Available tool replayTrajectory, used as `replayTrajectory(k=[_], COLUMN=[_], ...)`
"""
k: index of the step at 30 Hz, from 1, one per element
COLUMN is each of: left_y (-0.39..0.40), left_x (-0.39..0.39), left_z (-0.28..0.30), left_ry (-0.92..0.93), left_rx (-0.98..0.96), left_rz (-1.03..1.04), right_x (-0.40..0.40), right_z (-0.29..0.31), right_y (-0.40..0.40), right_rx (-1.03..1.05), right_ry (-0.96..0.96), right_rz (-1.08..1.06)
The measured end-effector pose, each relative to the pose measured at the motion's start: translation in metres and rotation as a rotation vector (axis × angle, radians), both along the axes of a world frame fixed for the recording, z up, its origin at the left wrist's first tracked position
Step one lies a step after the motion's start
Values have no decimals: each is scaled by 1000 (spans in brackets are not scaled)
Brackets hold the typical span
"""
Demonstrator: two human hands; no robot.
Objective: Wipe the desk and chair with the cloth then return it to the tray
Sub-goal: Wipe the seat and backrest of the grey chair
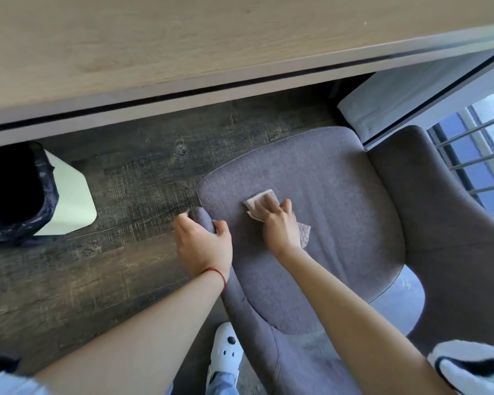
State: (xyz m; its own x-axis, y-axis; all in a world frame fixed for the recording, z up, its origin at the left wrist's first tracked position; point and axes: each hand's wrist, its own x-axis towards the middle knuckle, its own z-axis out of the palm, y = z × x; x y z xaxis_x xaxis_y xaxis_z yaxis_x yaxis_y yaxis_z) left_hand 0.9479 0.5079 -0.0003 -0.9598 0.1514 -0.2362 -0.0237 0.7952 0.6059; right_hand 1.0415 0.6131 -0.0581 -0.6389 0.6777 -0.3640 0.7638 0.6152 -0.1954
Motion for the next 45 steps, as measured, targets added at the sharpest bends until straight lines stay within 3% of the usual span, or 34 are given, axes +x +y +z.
replayTrajectory(k=[2, 7, 12, 16, 20, 28, 33, 37, 40, 45], left_y=[0, -1, 0, -1, -1, -1, 0, -1, -1, 0], left_x=[0, 0, -1, 0, -1, -1, -1, 0, 0, 0], left_z=[0, 0, -1, -1, -3, -3, -4, -6, -5, -2], left_ry=[7, -8, -9, -1, 1, -2, 13, 25, 16, -9], left_rx=[-5, -9, 2, 13, 15, 1, 23, 24, 17, 20], left_rz=[1, 4, 6, -8, -1, -6, 2, -5, 2, 2], right_x=[-2, 12, -13, -18, -39, -19, -35, -45, -36, -40], right_z=[-1, 10, 11, 14, 19, 28, 26, 20, 23, 11], right_y=[-15, -21, 1, -36, -1, -37, -3, -15, -37, -10], right_rx=[-50, -97, -34, -126, -66, -136, -56, -138, -190, -67], right_ry=[11, 27, -15, -38, 33, -200, -68, -128, -128, 2], right_rz=[-54, 233, -108, -20, -6, -37, -50, -106, -8, 14])
